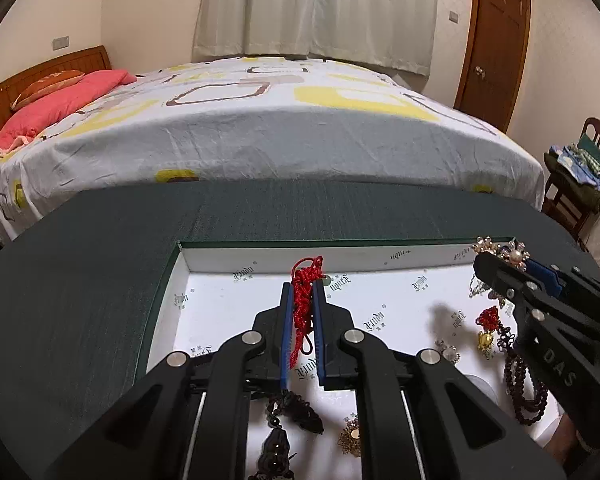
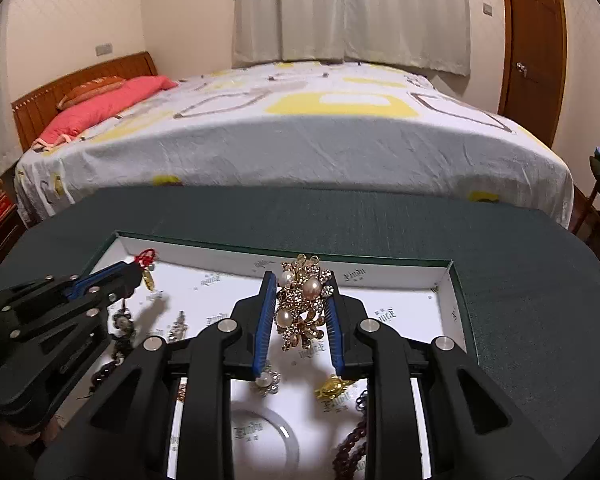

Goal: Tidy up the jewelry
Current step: 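Carry the red tassel and pearl brooch over the box with both grippers, then open both grippers to release the tassel and brooch into the box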

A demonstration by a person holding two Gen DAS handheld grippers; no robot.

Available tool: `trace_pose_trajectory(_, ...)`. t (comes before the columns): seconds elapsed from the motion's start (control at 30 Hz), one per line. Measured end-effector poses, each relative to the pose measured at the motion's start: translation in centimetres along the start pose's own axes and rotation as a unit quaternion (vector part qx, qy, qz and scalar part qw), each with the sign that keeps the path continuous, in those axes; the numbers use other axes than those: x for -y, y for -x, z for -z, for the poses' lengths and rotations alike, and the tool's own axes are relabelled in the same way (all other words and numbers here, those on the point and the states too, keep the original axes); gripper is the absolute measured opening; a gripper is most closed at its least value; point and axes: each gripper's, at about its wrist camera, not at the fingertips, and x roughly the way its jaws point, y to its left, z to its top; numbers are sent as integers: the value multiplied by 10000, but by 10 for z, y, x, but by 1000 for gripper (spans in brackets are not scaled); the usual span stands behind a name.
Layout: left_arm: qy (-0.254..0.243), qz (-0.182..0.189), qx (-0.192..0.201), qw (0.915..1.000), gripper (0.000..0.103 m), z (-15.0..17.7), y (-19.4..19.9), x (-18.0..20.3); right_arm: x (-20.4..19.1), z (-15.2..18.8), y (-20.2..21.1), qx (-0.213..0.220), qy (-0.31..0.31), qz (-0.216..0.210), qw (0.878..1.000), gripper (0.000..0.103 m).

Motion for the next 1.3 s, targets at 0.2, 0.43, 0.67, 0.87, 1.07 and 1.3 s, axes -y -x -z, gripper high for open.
trace_pose_trajectory(0.2, -29, -87, -324, 9994, 10, -3, -11, 1, -1, 0, -11, -304, 22, 14, 9995, 24)
trace_pose_trajectory(0.43, 55, -20, -832, 9965, 12, -4, -25, -2, -1, -2, -19, -572, 18, 22, 9984, 27)
trace_pose_trajectory(0.67, 32, -40, -912, 9958, 24, -2, -26, -2, -3, -1, -17, -541, 72, 65, 9985, 41)
trace_pose_trajectory(0.87, -15, -67, -782, 9969, 51, -4, -22, 0, 0, -3, -13, -438, -9, 91, 9990, 49)
trace_pose_trajectory(1.07, -45, -73, -764, 9970, 61, -4, -22, 0, 1, -2, -11, -378, -18, 112, 9992, 53)
trace_pose_trajectory(1.3, -109, -167, -578, 9981, 68, -1, -16, 2, 5, -1, -3, -182, -100, 141, 9997, 66)
